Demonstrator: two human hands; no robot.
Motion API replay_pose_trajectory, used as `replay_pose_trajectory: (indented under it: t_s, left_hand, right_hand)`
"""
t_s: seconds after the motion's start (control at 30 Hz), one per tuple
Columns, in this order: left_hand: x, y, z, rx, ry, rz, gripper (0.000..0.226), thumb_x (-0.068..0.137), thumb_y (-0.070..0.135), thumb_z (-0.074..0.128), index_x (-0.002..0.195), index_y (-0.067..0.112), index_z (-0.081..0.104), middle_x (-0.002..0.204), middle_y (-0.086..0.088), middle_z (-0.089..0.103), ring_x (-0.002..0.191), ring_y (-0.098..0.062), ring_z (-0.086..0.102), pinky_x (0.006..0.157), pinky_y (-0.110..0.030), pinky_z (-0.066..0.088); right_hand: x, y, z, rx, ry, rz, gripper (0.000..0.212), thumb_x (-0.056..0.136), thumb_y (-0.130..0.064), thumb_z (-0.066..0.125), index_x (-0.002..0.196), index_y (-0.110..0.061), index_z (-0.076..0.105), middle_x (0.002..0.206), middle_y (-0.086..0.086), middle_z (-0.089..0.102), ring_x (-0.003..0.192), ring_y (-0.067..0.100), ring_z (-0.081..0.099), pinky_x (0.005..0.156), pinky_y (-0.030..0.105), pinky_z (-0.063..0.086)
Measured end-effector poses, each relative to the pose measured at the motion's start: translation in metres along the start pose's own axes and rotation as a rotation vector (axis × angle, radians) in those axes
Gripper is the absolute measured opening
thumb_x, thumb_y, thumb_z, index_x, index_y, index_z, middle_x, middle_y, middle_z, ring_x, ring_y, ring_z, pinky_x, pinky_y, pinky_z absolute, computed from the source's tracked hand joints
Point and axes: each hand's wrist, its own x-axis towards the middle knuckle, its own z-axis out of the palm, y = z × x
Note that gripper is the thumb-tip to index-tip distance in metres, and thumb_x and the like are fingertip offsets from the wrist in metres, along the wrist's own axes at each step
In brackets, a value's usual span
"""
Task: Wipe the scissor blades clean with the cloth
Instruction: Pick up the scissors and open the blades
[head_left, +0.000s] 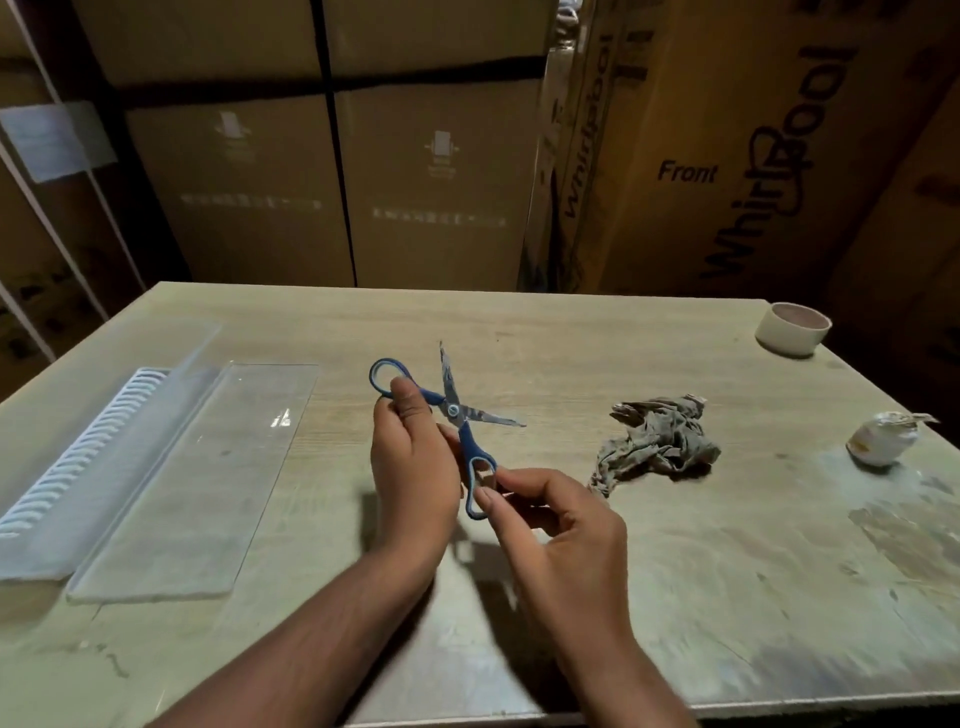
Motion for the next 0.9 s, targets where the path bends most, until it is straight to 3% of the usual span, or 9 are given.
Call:
replay_pose_trajectory:
  t_s: [0.07,0.1,0.2,0.3,0.5,0.6,0.7,0.8,0.9]
  left_hand:
    - [0.004,0.0,0.006,0.039,-0.01,0.041,0.048,0.111,0.053,0.026,0.095,0.017,0.053,0.073,-0.004,0.063,0.059,-0.007,0.066,0.051,-0.021,0.05]
    - [0.007,-0.001,0.008,0.051,-0.021,0.058,0.046,0.112,0.052,0.027,0.096,0.018,0.053,0.077,-0.006,0.064,0.063,-0.012,0.066,0.05,-0.02,0.051]
    - [0.018,-0.007,0.011,0.071,-0.05,0.086,0.04,0.113,0.051,0.03,0.092,0.025,0.053,0.083,-0.011,0.069,0.069,-0.027,0.067,0.056,-0.037,0.055]
    - [0.028,-0.015,0.009,0.084,-0.057,0.07,0.037,0.112,0.049,0.037,0.092,0.024,0.056,0.075,-0.001,0.067,0.06,-0.015,0.063,0.054,-0.032,0.05]
    - [0.031,-0.024,0.007,0.045,-0.078,0.093,0.027,0.111,0.043,0.046,0.097,0.024,0.059,0.077,0.003,0.07,0.063,-0.012,0.064,0.058,-0.027,0.049]
    - [0.029,-0.023,0.009,0.021,-0.074,0.111,0.026,0.111,0.041,0.047,0.098,0.022,0.059,0.073,-0.002,0.071,0.057,-0.005,0.064,0.053,-0.019,0.05]
    - [0.028,-0.023,0.01,-0.016,-0.09,0.125,0.025,0.112,0.039,0.046,0.097,0.023,0.056,0.066,-0.001,0.068,0.051,-0.007,0.061,0.051,-0.021,0.047]
    - [0.025,-0.024,0.01,-0.019,-0.115,0.146,0.023,0.113,0.035,0.043,0.103,0.017,0.052,0.072,-0.007,0.069,0.051,-0.008,0.06,0.05,-0.022,0.046]
    - [0.019,-0.022,0.01,-0.003,-0.156,0.182,0.02,0.114,0.031,0.042,0.11,0.013,0.048,0.072,-0.011,0.068,0.051,-0.009,0.06,0.049,-0.021,0.047]
  right_hand:
    - [0.002,0.004,0.0,-0.031,0.004,-0.002,0.026,0.085,-0.013,0.089,0.095,-0.035,0.08,0.09,-0.018,0.08,0.083,0.004,0.077,0.072,0.019,0.06]
    - [0.003,0.007,0.0,-0.064,-0.013,-0.019,0.023,0.087,-0.016,0.088,0.099,-0.035,0.081,0.093,-0.018,0.08,0.084,0.006,0.077,0.071,0.022,0.061]
    - [0.004,0.014,0.0,-0.209,-0.108,-0.117,0.028,0.094,-0.02,0.079,0.118,-0.034,0.078,0.104,-0.019,0.076,0.091,0.006,0.073,0.071,0.024,0.063]
    - [0.004,0.016,-0.003,-0.37,-0.157,-0.212,0.025,0.097,-0.032,0.069,0.122,-0.034,0.074,0.107,-0.024,0.07,0.101,0.003,0.065,0.079,0.025,0.061]
    - [0.007,0.007,-0.002,-0.256,-0.213,0.047,0.029,0.094,-0.053,0.074,0.116,-0.035,0.078,0.095,-0.023,0.078,0.086,0.001,0.074,0.072,0.021,0.058]
    - [0.005,0.001,0.003,-0.29,-0.219,0.091,0.032,0.092,-0.066,0.068,0.104,-0.039,0.08,0.088,-0.026,0.078,0.078,0.0,0.074,0.071,0.028,0.06]
    - [0.006,-0.001,0.003,-0.191,-0.226,0.157,0.016,0.097,-0.05,0.071,0.093,-0.036,0.079,0.085,-0.021,0.078,0.069,0.006,0.073,0.064,0.03,0.057]
    - [0.008,-0.002,0.003,-0.074,-0.203,0.208,0.012,0.097,-0.041,0.074,0.092,-0.031,0.079,0.085,-0.015,0.079,0.077,0.006,0.076,0.069,0.025,0.058]
    - [0.008,-0.003,0.003,-0.005,-0.208,0.246,0.012,0.097,-0.039,0.074,0.092,-0.029,0.08,0.086,-0.01,0.08,0.08,0.01,0.077,0.077,0.037,0.064]
